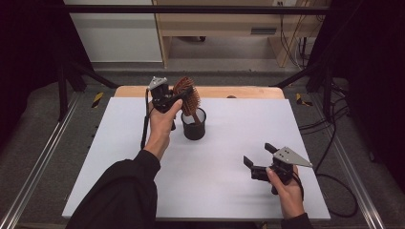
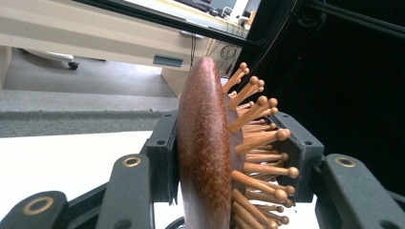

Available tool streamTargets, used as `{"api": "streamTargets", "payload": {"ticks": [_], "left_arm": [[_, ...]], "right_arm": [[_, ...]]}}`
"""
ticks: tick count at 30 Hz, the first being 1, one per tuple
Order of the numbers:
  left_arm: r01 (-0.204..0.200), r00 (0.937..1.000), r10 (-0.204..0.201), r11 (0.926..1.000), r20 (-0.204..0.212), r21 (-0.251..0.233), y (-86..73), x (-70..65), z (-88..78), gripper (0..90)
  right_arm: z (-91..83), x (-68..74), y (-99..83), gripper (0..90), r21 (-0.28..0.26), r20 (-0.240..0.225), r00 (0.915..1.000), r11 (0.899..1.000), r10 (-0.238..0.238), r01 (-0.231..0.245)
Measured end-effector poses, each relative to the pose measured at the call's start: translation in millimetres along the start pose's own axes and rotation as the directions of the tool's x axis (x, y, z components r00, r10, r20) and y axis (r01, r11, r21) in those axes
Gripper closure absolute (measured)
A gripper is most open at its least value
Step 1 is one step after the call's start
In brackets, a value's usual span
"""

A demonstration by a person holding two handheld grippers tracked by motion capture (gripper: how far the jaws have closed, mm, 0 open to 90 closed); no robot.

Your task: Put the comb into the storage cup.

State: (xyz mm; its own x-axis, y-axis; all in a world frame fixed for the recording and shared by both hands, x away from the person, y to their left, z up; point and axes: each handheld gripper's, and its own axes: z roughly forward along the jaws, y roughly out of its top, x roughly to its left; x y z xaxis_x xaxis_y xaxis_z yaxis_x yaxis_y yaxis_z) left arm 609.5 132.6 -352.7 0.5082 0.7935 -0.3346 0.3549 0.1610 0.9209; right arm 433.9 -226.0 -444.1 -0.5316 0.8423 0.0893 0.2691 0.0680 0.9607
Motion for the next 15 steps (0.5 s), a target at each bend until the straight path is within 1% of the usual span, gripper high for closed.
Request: {"api": "streamTargets", "payload": {"ticks": [8,15], "left_arm": [[-0.017,0.9999,0.017,0.9998,0.001,0.003,0.2,0.7,-0.3,49.2],[-0.023,0.9997,0.023,0.9997,-0.004,0.006,0.4,2.2,-0.6,48.8]], "right_arm": [[0.4,0.5,-0.1,3.6,0.001,-0.004,1.0,1.0,0.0,0.0],[0.6,0.7,-0.3,3.6,0.003,-0.003,1.0,1.0,-0.002,0.002]]}}
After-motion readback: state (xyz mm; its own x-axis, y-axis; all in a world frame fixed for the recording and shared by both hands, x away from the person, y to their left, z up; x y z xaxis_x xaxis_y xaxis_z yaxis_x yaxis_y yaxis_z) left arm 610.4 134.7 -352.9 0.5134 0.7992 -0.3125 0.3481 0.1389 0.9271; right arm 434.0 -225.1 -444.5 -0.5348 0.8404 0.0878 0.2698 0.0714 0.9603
